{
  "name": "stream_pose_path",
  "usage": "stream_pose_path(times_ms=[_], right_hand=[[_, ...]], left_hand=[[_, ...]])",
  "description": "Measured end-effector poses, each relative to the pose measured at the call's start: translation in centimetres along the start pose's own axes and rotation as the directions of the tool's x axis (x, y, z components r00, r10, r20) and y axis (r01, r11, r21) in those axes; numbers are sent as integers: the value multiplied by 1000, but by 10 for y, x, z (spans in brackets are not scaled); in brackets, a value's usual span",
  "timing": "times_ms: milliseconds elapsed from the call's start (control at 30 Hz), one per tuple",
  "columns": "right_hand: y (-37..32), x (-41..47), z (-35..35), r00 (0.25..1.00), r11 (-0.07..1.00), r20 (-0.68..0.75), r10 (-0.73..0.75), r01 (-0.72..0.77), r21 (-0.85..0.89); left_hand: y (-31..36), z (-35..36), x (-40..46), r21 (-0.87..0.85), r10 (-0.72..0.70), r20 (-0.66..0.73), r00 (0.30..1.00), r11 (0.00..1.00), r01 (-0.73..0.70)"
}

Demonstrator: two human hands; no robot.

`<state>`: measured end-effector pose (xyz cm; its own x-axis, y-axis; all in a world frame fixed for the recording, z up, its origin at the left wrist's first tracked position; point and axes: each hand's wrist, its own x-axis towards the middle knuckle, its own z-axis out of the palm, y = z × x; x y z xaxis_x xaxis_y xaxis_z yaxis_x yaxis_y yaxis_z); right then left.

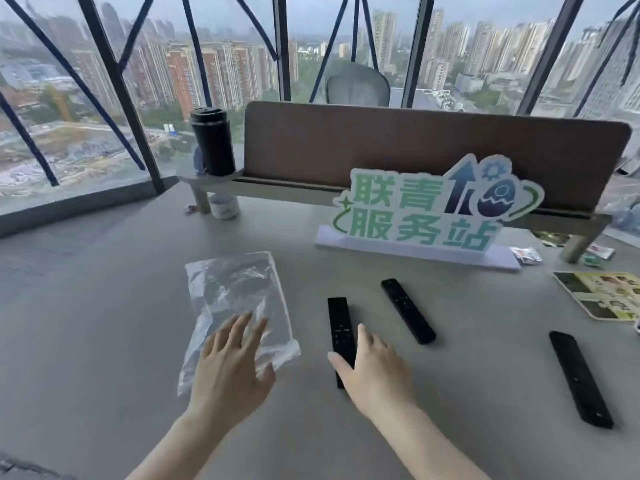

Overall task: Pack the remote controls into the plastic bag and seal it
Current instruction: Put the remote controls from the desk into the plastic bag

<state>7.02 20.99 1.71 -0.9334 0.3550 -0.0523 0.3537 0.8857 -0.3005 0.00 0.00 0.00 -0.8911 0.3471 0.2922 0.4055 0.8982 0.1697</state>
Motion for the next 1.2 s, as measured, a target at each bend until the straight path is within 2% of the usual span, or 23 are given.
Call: stream_pose_path(times_ms=[133,233,333,367,433,500,533,567,633,733,867,933,1000,1100,1200], right_hand=[[-4,-2,18,995,996,-57,86,-86,-5],[-5,-12,25,993,991,-54,106,-101,87],[6,-30,19,985,945,17,171,-169,280],[12,-38,14,980,892,55,191,-197,407],[26,-62,-5,976,684,126,177,-214,698],[46,-90,-28,971,518,204,127,-241,821],[55,-103,-39,966,490,247,77,-253,834],[63,-113,-49,958,494,287,23,-261,830],[70,-121,-58,933,568,356,-51,-266,779],[57,-109,-51,905,636,421,-62,-289,715],[39,-82,-26,930,533,350,-112,-241,811],[46,-76,-21,970,516,241,-19,-197,834],[67,-73,-20,982,554,97,163,-173,814],[102,-55,-23,920,668,-88,381,-208,715],[117,-17,-27,879,794,-198,434,-269,545]], left_hand=[[-21,12,-7,61,-6,-29,1000,998,8],[-28,11,-14,170,3,-7,1000,985,-2],[-22,-5,-20,148,12,16,1000,989,-15],[-16,-10,-22,129,47,30,998,990,-51],[-3,-14,-24,52,105,47,993,993,-108],[13,-12,-23,-46,136,30,990,990,-134],[22,-11,-21,-92,156,30,987,984,-152],[34,-11,-20,-127,181,17,983,976,-177],[60,-12,-19,-213,190,-12,982,959,-188],[94,-16,-18,-295,179,-13,984,939,-175],[113,-15,-13,-396,194,-12,981,900,-183],[111,-12,-9,-452,164,-19,986,879,-155],[107,-7,-7,-482,146,-33,989,864,-143],[103,0,-7,-501,143,-16,990,856,-132],[94,7,-16,-467,136,41,990,879,-101]])
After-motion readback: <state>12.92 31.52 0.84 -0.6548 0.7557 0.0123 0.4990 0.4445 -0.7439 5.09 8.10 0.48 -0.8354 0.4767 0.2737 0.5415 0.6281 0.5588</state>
